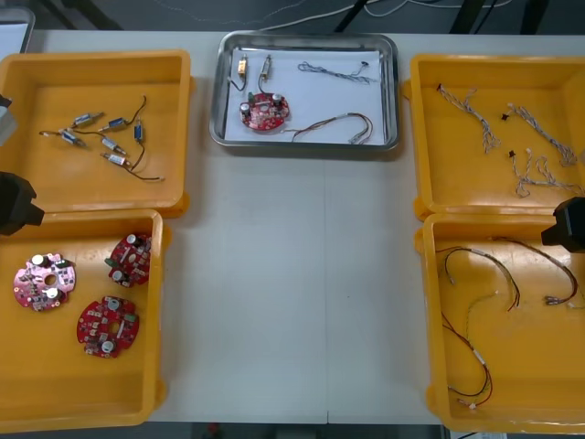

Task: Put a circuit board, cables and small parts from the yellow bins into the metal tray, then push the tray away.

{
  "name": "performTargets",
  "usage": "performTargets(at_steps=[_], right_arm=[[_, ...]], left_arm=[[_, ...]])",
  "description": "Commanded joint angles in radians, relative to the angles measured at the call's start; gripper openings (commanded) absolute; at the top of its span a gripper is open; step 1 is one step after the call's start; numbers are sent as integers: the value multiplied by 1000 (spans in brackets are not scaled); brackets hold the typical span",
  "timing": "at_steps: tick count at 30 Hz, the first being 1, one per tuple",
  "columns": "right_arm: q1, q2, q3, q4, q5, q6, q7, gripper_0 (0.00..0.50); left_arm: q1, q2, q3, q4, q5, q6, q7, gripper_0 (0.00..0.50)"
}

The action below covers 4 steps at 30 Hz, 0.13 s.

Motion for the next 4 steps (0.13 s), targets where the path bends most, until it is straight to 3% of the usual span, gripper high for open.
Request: performTargets(at_steps=[1,4], right_arm=[[12,10,-14,-13,-5,-8,9,500],[12,10,-14,-13,-5,-8,9,500]], left_arm=[[17,45,28,-24,-9,7,-26,500],[17,45,28,-24,-9,7,-26,500]])
